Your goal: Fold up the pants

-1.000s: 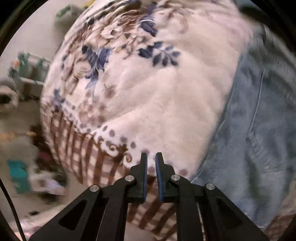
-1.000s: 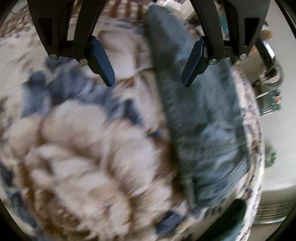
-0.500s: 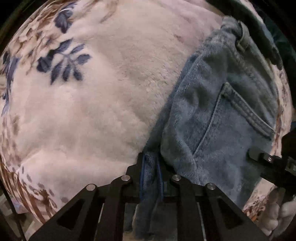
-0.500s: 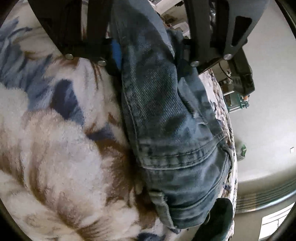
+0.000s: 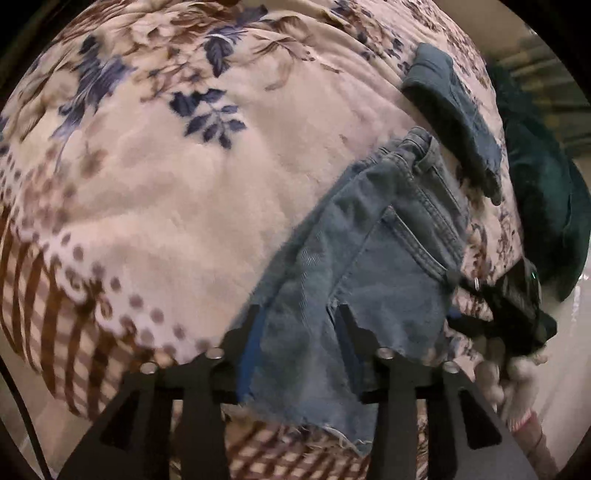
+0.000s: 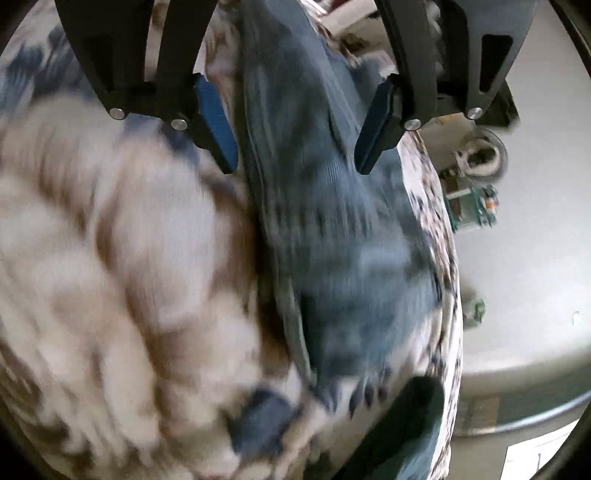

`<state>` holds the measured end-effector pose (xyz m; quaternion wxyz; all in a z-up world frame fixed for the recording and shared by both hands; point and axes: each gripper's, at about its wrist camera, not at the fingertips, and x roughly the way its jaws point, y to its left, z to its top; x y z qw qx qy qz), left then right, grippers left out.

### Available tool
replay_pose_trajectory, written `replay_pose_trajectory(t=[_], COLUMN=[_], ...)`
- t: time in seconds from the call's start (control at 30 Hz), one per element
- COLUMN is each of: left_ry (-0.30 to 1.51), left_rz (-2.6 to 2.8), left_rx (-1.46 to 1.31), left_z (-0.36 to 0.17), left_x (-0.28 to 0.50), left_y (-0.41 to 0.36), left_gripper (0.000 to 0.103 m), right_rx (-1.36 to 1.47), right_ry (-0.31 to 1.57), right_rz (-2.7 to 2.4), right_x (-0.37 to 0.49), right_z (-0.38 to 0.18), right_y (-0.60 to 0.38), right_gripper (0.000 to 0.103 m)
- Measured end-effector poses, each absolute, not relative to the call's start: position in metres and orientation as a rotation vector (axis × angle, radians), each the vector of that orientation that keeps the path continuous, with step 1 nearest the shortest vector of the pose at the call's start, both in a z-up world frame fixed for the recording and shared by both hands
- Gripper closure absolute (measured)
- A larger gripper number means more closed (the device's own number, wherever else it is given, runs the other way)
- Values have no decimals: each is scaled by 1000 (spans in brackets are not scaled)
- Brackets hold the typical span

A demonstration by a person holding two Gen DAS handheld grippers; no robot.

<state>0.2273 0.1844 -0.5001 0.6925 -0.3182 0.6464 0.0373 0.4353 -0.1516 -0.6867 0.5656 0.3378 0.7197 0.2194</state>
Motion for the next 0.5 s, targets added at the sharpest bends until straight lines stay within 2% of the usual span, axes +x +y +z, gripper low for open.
replay_pose_trajectory(t=[0.1,0.23,0.37,0.5], left_ry=[1428,1386,1370,1343], left_rz=[112,207,253,289], left_rx=[-858,-1065,-1297,-1360], left_z=[-503,-523,-558,-574], left_x=[203,160,128,133], left_y=[172,150,133,123], left_gripper=[61,61,61,61], right_rx=[850,711,610,636], right_ry=[1702,1732,1746,1760], right_rz=[545,598,629,625], right_x=[462,476,479,482], right_z=[-704,-708,-703,-705], right_y=[-141,-104,-92,-90], right_gripper=[31,27,27,27])
